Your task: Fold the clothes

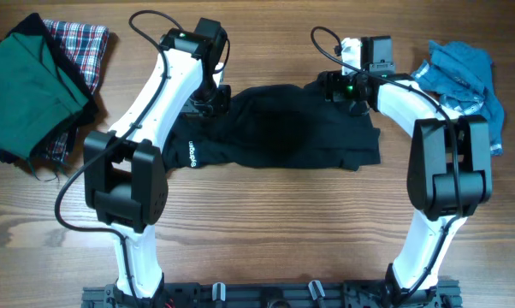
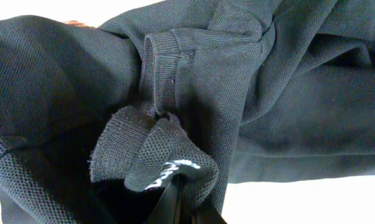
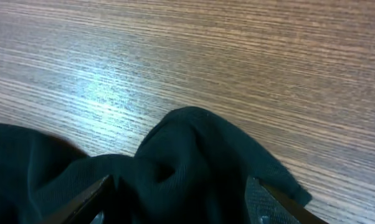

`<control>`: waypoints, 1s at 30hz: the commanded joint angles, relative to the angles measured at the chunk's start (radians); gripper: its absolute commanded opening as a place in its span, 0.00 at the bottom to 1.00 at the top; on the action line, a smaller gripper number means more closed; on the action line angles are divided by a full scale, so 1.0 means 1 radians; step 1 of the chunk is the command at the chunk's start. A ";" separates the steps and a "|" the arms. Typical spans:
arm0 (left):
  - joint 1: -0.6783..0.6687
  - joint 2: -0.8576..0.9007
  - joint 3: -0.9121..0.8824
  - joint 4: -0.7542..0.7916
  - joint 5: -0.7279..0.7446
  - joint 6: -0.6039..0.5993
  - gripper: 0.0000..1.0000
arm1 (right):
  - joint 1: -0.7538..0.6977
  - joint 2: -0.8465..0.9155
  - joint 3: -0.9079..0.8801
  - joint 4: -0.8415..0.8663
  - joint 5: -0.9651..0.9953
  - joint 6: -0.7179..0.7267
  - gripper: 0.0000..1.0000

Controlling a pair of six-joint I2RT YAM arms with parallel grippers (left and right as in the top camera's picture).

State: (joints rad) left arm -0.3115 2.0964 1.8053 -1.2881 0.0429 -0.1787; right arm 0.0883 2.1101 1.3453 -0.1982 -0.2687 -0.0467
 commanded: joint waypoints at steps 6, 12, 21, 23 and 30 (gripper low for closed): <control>0.004 -0.021 -0.008 0.002 -0.015 -0.016 0.04 | -0.002 0.048 0.005 0.055 -0.085 0.050 0.51; 0.007 -0.021 -0.008 -0.005 -0.037 -0.017 0.04 | -0.005 0.037 0.057 0.014 -0.099 0.084 0.13; 0.060 -0.021 -0.008 -0.011 -0.036 -0.039 0.04 | -0.073 -0.109 0.209 -0.340 -0.099 0.121 0.08; 0.064 -0.021 -0.008 -0.020 -0.037 -0.039 0.04 | -0.097 -0.133 0.209 -0.426 -0.099 0.128 0.05; 0.123 -0.022 -0.008 -0.032 -0.037 -0.049 0.04 | -0.179 -0.193 0.209 -0.605 -0.161 0.113 0.04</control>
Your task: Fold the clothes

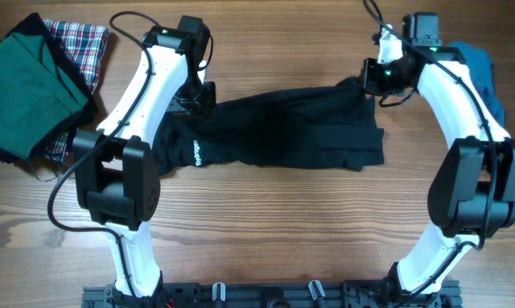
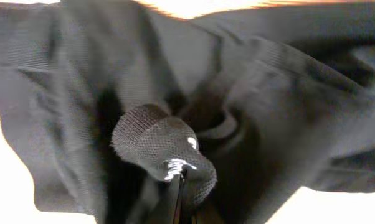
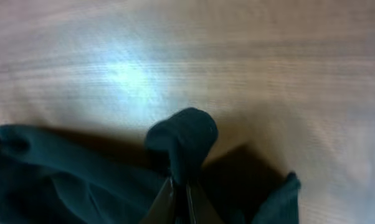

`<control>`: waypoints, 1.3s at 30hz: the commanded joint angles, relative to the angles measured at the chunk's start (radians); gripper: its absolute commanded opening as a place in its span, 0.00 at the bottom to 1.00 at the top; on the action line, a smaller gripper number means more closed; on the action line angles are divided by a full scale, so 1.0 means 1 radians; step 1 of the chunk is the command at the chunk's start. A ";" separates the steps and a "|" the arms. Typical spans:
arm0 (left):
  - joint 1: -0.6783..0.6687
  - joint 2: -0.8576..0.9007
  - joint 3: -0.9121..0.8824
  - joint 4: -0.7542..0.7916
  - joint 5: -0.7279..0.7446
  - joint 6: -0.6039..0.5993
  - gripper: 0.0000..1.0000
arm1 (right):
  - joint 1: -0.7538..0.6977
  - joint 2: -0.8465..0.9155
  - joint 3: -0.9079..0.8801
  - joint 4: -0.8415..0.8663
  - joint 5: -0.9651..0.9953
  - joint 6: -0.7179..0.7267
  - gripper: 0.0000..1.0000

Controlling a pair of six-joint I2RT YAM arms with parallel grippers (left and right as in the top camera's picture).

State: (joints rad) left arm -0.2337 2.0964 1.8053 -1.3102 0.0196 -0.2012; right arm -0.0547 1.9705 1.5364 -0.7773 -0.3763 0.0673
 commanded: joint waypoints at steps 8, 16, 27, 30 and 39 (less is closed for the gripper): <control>0.140 -0.022 -0.008 -0.003 -0.014 -0.043 0.04 | -0.064 -0.065 0.018 -0.123 -0.123 -0.042 0.04; 0.140 -0.022 -0.008 -0.051 -0.014 -0.042 0.04 | -0.080 -0.087 0.018 -0.268 -0.119 -0.011 0.04; 0.140 -0.022 -0.008 -0.136 -0.014 -0.039 0.04 | -0.093 -0.092 -0.028 -0.343 0.027 0.063 0.04; 0.140 -0.022 -0.008 -0.160 -0.015 -0.039 0.04 | -0.093 -0.092 -0.083 -0.334 0.041 0.063 0.04; 0.140 -0.021 -0.008 -0.219 -0.022 -0.039 0.08 | -0.093 -0.092 -0.138 -0.323 0.044 0.063 0.04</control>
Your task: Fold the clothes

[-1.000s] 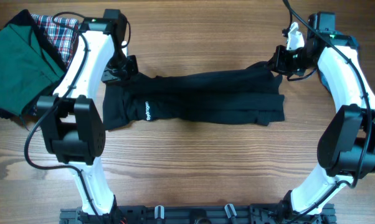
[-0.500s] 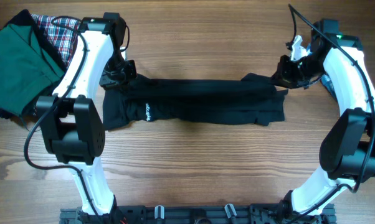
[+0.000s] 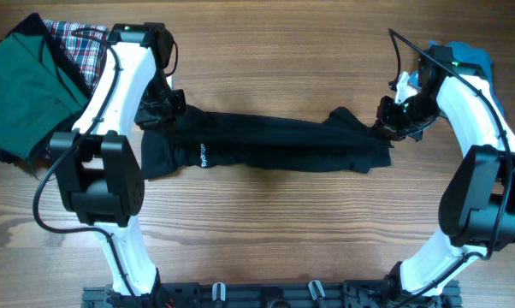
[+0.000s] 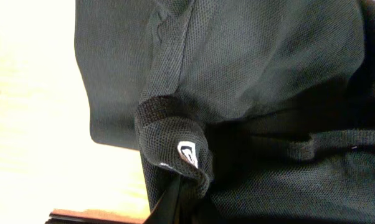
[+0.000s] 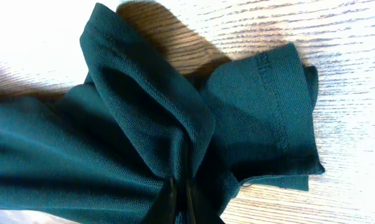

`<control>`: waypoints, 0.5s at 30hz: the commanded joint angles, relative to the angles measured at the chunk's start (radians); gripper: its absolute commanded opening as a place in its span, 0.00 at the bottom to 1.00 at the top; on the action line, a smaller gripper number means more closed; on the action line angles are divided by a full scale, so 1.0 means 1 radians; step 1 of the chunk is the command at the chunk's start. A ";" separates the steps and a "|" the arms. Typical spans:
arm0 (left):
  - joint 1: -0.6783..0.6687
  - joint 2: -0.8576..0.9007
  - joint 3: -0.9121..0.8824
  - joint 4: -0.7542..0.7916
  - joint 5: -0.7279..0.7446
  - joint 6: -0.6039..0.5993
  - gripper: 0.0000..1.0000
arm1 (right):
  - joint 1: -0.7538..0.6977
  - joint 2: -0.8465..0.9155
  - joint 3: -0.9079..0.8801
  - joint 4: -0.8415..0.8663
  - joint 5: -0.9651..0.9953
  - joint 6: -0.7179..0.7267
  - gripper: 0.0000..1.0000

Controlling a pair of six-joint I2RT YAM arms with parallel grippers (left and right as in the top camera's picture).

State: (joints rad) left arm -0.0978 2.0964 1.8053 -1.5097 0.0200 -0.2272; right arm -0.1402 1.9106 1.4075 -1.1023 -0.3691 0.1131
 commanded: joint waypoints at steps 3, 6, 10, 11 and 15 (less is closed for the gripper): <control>0.005 -0.021 -0.008 -0.032 -0.022 -0.013 0.25 | -0.008 -0.032 -0.009 0.002 0.037 0.004 0.40; 0.004 -0.021 -0.008 -0.045 -0.023 -0.013 0.55 | -0.008 -0.032 -0.009 0.002 0.037 -0.001 0.71; 0.004 -0.021 -0.008 -0.039 -0.041 -0.013 0.55 | -0.008 -0.032 -0.008 0.035 0.022 -0.002 0.77; 0.004 -0.021 -0.008 -0.032 -0.041 -0.013 0.52 | -0.008 -0.032 -0.006 0.051 -0.008 -0.013 0.78; 0.004 -0.021 -0.008 0.027 -0.040 -0.013 0.52 | -0.004 -0.032 0.008 0.097 -0.137 -0.118 0.79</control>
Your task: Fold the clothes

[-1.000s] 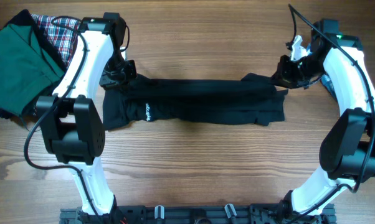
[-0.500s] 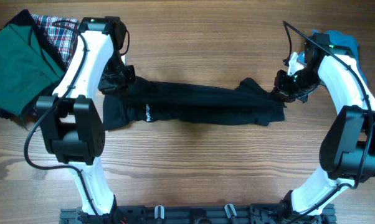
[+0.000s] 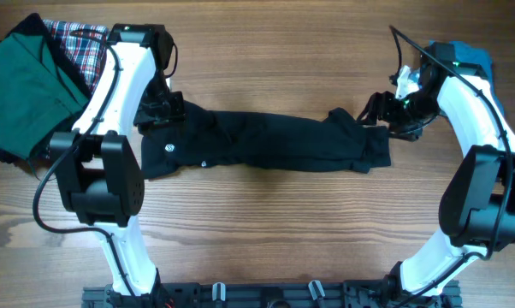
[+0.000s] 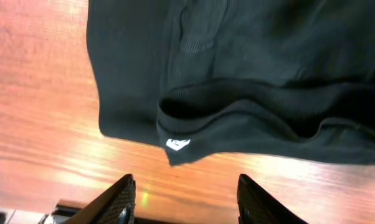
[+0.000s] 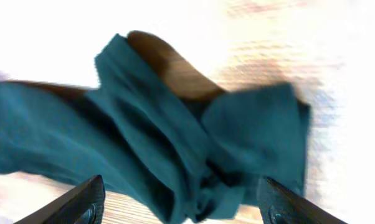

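A black garment lies stretched out long from left to right across the wooden table. My left gripper stands open at the garment's left end. In the left wrist view its fingers are wide apart over bare wood, with the cloth's edge and a small white logo just ahead. My right gripper is open at the right end. In the right wrist view the bunched sleeve end lies between and ahead of its spread fingers. Nothing is held.
A green garment lies on a plaid cloth at the back left corner. A blue garment is bunched at the back right, behind my right arm. A black rail runs along the front edge.
Both grippers have opened and let go of the black garment. Its ends have dropped onto the table, and the fold that was pinched at each end has settled flat.
My left gripper was first shut on the garment's left end, with the right one open around its right end at the back. Then both were shut and farther apart. Later the cloth was drawn out long, nearer the middle. Now it lies released.
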`<control>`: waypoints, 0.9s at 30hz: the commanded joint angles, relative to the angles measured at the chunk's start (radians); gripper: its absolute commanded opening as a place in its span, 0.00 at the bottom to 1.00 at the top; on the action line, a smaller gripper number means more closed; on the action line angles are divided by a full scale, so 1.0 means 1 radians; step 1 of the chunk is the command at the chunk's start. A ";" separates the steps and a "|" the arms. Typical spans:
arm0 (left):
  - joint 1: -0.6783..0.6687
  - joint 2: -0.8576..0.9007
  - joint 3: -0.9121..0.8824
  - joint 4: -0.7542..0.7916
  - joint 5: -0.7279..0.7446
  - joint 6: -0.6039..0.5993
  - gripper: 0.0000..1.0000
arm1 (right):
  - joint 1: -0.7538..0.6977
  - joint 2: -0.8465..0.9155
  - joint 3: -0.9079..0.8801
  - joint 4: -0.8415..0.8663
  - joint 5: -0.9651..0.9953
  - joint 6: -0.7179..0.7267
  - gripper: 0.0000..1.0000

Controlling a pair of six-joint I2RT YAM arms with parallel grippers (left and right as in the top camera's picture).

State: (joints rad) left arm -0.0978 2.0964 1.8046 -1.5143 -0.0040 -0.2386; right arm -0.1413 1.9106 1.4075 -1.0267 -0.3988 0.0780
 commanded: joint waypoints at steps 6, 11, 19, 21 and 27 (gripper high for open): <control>0.003 -0.021 -0.008 0.156 0.057 -0.002 0.49 | 0.078 -0.032 0.021 0.070 -0.117 -0.144 0.79; 0.003 -0.021 -0.008 0.188 0.102 -0.002 0.38 | 0.169 -0.032 0.021 0.131 -0.016 -0.067 0.79; -0.125 -0.020 -0.008 0.286 0.169 -0.002 0.12 | 0.229 -0.032 0.021 0.151 -0.012 0.003 0.73; -0.164 -0.019 -0.008 0.307 0.168 -0.001 0.15 | 0.229 -0.032 0.021 0.152 -0.012 0.003 0.73; -0.248 0.033 -0.008 0.325 0.176 0.105 0.25 | 0.229 -0.032 0.021 0.154 0.011 0.000 0.73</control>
State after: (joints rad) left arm -0.3313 2.0964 1.8027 -1.1877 0.1543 -0.2058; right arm 0.0845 1.9106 1.4090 -0.8764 -0.4175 0.0669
